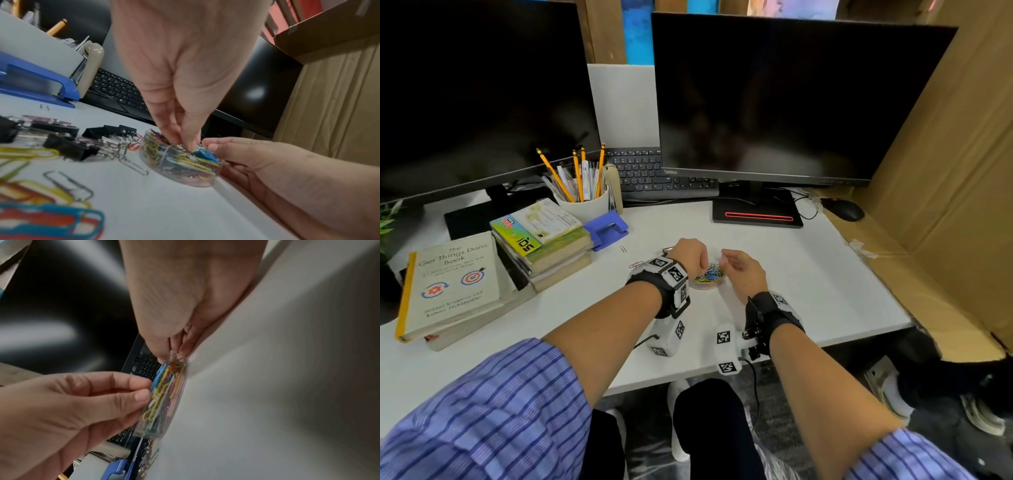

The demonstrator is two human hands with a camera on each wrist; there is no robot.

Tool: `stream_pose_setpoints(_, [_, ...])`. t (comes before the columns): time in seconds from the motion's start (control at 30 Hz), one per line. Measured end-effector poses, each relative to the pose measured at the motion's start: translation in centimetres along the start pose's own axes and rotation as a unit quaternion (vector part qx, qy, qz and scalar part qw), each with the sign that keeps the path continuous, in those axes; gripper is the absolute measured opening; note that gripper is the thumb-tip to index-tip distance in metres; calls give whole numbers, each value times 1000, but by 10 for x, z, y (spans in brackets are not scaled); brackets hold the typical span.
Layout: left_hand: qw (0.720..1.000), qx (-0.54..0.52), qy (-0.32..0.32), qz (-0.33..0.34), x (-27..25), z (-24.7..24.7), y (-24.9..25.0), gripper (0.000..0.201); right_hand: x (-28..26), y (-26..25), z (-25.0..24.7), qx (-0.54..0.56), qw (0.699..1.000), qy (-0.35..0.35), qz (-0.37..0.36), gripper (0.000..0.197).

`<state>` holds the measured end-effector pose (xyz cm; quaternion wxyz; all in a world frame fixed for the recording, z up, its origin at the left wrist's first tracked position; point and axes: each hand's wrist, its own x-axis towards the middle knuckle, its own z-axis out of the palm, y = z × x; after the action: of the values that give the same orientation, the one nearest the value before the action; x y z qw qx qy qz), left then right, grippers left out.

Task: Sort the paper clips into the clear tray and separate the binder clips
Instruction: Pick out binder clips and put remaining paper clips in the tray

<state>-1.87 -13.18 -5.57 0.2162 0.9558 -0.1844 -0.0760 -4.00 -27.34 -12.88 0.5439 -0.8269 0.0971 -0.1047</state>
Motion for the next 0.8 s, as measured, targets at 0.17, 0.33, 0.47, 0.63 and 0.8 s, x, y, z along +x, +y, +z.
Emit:
stream_pose_setpoints(0.17, [1000, 4, -15, 22, -1, 2, -1, 24, -4, -1, 2, 22, 1000, 12, 8, 27])
stream_pose_setpoints(0.33, [999, 11, -18, 28, -1, 5, -1, 27, -8, -5, 0, 22, 1000, 5, 19, 32])
stream_pose_setpoints(0.47, [999, 17, -18, 33, -2, 8, -2, 25, -9, -8, 0, 17, 1000, -4, 23, 38])
stream_pose_setpoints(0.63, [999, 25, -9, 36, 1, 8, -3, 24, -10, -9, 0, 11, 1000, -4, 14, 36])
stream_pose_setpoints(0.8, [999, 28, -2, 45, 0, 11, -4, 24, -10, -10, -1, 12, 1000, -3, 24, 34])
